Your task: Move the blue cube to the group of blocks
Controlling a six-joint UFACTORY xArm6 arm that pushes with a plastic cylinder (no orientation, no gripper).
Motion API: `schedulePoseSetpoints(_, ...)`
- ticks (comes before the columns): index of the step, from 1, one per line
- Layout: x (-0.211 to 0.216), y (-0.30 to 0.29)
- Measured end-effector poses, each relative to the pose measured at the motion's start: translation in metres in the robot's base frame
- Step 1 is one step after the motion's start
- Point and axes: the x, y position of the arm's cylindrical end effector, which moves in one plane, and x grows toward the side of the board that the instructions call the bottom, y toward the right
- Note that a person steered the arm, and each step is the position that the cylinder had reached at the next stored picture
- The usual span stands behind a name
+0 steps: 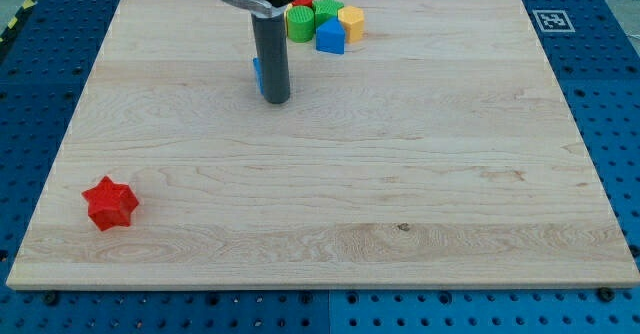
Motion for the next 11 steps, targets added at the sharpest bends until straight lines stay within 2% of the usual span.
schedulePoseSetpoints(1, -0.006, 0.0)
schedulePoseSetpoints(3, 0.01, -0.024)
schedulePoseSetpoints(6, -0.01, -0.042)
schedulePoseSetpoints(10, -0.065, 0.044)
schedulePoseSetpoints(11, -0.063, 0.044)
